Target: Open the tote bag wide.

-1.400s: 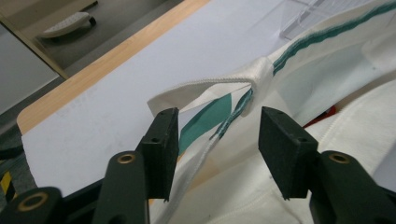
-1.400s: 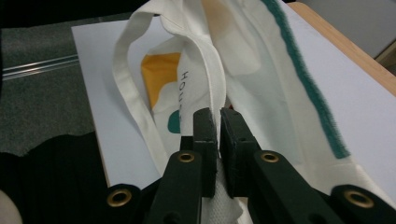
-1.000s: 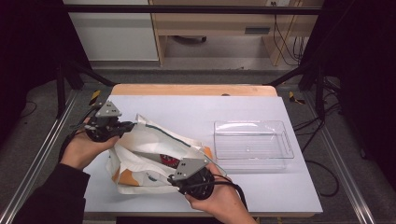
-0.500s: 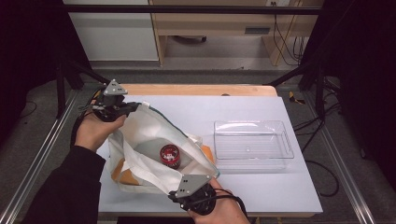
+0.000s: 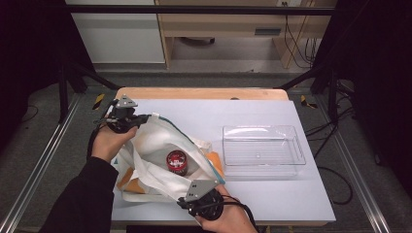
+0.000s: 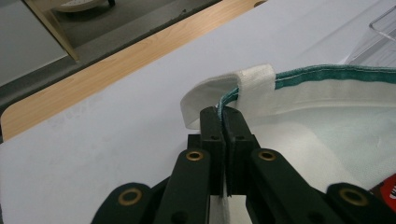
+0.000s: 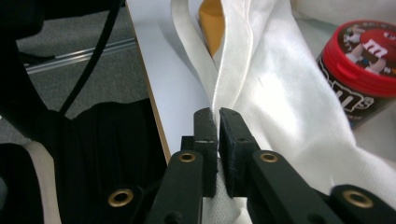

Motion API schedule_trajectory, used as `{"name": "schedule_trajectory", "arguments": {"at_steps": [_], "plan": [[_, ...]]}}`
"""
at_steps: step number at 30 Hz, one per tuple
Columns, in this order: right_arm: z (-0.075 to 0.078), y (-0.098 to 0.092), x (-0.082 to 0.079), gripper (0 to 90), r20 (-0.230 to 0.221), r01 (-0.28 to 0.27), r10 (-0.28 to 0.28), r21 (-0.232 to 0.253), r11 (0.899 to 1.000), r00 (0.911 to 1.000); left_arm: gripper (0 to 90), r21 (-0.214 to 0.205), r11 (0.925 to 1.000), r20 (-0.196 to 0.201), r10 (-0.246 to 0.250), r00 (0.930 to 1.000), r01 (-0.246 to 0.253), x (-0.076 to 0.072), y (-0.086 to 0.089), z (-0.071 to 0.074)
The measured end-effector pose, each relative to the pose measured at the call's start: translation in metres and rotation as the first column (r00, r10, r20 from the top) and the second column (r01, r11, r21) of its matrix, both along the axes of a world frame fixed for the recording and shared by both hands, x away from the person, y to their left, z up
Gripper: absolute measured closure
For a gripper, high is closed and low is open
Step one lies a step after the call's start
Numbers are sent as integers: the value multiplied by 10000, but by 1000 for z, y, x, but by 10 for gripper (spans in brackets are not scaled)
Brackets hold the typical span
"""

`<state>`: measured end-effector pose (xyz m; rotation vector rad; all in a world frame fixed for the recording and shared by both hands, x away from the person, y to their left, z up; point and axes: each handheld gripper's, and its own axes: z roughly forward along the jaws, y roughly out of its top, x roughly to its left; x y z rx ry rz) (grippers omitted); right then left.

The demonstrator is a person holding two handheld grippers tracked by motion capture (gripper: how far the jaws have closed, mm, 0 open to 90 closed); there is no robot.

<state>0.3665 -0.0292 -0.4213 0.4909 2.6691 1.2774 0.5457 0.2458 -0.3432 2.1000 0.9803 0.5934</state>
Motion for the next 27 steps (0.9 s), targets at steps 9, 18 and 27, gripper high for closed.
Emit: {"name": "schedule_trajectory", "arguments": {"at_steps": [9,18,27], "plan": [[21,0,3,621,196,286,-295,456,9986,9994,886,-31,9998,99,-202,9997,203,-12,1,6],[21,14,36,570,617,1365,-1322,-722,9880,9893,886,-126,9992,78,-368,9993,369,-16,-3,9],[-6,19,55,579,-202,1678,-1721,-1366,9763,9849,886,-109,9992,161,-372,9992,374,-14,-7,7]]}}
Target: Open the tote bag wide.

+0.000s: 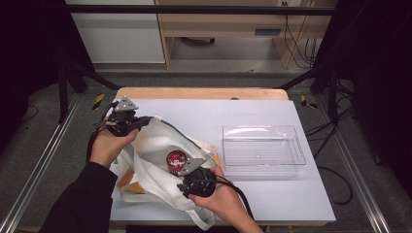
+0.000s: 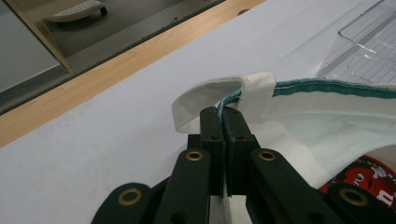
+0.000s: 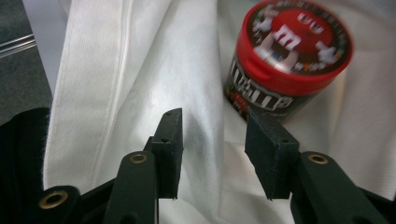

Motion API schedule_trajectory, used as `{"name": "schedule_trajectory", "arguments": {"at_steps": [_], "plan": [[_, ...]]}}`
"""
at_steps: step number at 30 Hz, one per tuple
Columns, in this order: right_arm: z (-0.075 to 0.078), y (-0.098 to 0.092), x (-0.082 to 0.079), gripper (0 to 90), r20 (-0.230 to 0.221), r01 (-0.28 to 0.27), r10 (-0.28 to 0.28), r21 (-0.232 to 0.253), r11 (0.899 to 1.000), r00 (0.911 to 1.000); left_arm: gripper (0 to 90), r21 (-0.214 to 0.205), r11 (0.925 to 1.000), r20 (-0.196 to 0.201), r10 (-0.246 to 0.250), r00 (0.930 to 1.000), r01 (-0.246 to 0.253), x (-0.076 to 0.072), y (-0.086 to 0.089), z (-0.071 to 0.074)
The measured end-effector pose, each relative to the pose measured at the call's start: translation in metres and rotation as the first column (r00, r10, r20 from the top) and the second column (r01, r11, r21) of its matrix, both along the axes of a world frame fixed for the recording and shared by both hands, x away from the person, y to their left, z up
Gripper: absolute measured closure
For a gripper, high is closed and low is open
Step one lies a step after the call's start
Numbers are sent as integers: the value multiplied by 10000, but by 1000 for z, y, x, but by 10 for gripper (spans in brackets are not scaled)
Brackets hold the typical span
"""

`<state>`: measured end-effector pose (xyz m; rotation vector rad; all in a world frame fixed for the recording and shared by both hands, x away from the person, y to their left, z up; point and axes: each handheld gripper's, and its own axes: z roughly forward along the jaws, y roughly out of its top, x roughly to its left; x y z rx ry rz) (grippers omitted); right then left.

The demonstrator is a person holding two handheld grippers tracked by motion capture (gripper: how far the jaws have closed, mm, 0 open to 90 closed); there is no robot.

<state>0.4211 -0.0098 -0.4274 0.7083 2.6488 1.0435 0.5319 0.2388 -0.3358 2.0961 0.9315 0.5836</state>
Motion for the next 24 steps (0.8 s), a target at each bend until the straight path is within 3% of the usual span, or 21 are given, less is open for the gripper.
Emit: {"name": "schedule_trajectory", "arguments": {"at_steps": [2,5,6,7,8,12,18,24], "plan": [[-1,0,0,599,-48,-69,69,-61,10000,10000,887,59,10000,-16,-6,10000,6,1,-1,0],[-1,1,0,782,-233,-408,408,-20,9992,9989,887,-22,10000,41,69,10000,-69,2,0,1],[-1,1,0,782,-233,-408,408,-20,9992,9989,887,17,10000,71,77,9999,-77,2,0,2],[1,2,-2,859,-169,-514,512,-98,9986,9985,887,41,9999,102,113,9999,-114,2,0,2],[3,2,-3,876,-115,-567,566,-80,9984,9983,887,3,9999,121,165,9998,-165,2,-1,3],[8,1,-8,891,164,-625,626,-81,9980,9979,887,69,9994,305,333,9990,-335,2,0,8],[22,-4,-29,895,893,-765,759,31,9971,9931,888,95,9975,588,692,9959,-698,8,4,19],[8,-6,-34,896,816,-913,907,26,9958,9925,888,154,9957,414,910,9950,-917,19,1,4]]}}
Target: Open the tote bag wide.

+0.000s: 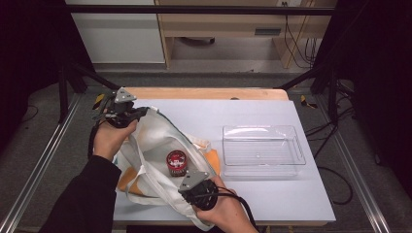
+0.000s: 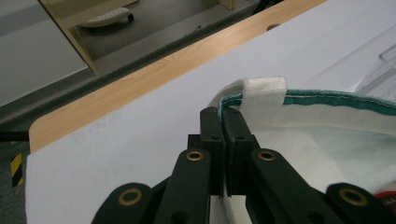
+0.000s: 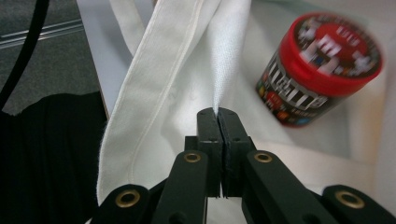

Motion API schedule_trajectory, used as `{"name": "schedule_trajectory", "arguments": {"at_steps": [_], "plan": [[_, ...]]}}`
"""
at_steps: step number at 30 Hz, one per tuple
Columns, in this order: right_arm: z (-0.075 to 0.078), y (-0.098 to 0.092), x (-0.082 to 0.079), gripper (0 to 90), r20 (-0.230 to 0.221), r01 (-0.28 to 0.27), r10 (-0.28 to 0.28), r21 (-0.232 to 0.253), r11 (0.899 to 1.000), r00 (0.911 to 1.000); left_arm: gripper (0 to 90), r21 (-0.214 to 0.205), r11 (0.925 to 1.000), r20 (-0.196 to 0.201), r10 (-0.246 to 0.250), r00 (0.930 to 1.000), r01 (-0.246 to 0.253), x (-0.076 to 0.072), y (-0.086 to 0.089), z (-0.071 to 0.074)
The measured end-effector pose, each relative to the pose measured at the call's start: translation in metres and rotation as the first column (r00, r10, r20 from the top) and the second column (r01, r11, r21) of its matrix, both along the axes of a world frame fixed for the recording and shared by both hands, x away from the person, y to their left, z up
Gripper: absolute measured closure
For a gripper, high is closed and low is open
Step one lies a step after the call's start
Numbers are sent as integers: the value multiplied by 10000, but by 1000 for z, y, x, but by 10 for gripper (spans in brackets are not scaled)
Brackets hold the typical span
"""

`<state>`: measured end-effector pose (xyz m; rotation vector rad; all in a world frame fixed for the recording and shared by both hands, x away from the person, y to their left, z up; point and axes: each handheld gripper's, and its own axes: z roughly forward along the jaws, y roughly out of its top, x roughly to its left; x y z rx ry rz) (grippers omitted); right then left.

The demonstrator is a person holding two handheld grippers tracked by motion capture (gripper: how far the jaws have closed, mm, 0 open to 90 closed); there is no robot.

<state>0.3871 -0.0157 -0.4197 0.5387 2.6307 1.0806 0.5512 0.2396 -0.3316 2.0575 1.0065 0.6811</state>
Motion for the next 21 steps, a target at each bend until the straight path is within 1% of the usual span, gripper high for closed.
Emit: {"name": "schedule_trajectory", "arguments": {"at_steps": [3,5,8,9,10,12,14,16,17,19,21], "plan": [[-15,-2,2,896,-290,-33,32,-26,10000,9996,888,-83,10000,-218,-5,9998,3,6,-3,-15],[-22,-5,3,896,-391,-23,26,80,10000,9992,888,-60,10000,-346,-38,9994,36,9,-5,-23],[-22,-6,3,895,-429,7,0,167,9999,9991,888,29,10000,-515,-60,9987,62,10,-6,-32],[-23,-6,4,895,-455,40,-32,164,9999,9990,888,28,10000,-564,-47,9984,49,10,-6,-34],[-24,-6,4,895,-459,28,-18,211,9998,9989,888,-58,10000,-578,-30,9983,27,10,-6,-36],[-25,-7,5,893,-476,57,-45,236,9997,9989,888,-113,9999,-587,-26,9983,20,9,-5,-38],[-26,-8,6,893,-456,46,-31,324,9995,9990,887,-78,10000,-565,-37,9984,32,7,-5,-38],[-26,-7,5,891,-472,74,-60,300,9995,9989,887,-53,10000,-604,-12,9982,9,6,-5,-38],[-26,-7,5,891,-469,46,-32,303,9995,9989,887,41,10000,-626,-23,9980,26,5,-5,-39],[-27,-8,5,888,-509,83,-68,285,9996,9987,887,51,10000,-655,8,9979,-5,4,-4,-43],[-28,-8,6,884,-522,85,-65,378,9993,9986,886,-39,10000,-686,45,9976,-48,3,-4,-47]]}}
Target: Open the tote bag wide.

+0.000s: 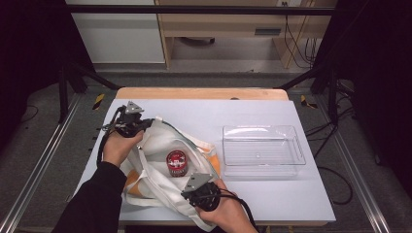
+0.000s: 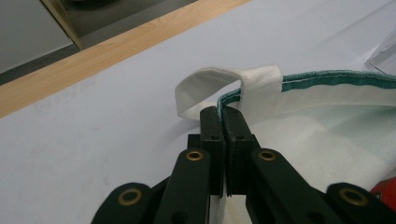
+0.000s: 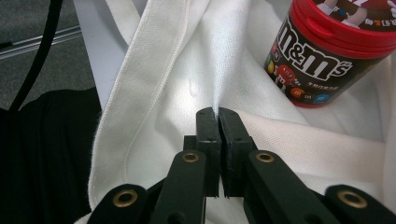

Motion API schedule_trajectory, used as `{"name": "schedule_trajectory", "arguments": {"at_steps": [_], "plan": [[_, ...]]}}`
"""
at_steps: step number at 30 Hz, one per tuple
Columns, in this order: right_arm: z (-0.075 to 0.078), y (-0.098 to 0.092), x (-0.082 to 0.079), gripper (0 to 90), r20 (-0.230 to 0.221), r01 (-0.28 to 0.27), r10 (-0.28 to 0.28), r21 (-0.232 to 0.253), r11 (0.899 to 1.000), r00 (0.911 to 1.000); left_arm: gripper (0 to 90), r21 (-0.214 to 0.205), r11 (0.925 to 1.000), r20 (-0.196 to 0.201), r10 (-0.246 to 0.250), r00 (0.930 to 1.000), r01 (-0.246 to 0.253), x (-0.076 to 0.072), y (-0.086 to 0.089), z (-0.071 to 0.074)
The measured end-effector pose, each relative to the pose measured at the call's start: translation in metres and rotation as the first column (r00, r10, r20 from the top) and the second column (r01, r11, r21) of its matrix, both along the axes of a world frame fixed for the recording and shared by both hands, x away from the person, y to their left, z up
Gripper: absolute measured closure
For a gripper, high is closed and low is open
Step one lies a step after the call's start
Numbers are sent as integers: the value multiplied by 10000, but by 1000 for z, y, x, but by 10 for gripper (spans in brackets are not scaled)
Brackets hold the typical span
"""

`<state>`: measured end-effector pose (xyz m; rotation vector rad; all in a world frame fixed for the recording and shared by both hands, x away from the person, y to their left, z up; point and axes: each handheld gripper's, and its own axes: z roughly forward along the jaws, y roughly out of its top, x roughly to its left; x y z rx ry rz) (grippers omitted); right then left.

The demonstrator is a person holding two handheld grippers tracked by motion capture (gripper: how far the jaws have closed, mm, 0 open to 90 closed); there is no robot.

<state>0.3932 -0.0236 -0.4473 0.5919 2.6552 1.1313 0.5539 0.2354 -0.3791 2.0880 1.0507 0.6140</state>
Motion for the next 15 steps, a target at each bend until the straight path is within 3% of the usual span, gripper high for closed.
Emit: {"name": "schedule_trajectory", "arguments": {"at_steps": [4,8,11,15], "plan": [[-1,0,0,856,-25,-3,2,-67,10000,10000,875,-251,9997,132,81,9999,-77,-5,0,-4],[2,-2,-1,771,136,-55,53,115,9999,9999,729,-482,9986,589,252,9979,-224,-16,0,3],[16,-5,-5,662,349,111,-125,415,9991,9993,586,-697,9974,1043,268,9942,-195,-31,2,12],[30,-7,-7,580,533,168,-201,616,9980,9984,526,-748,9970,1725,302,9845,-174,-59,9,26]]}}
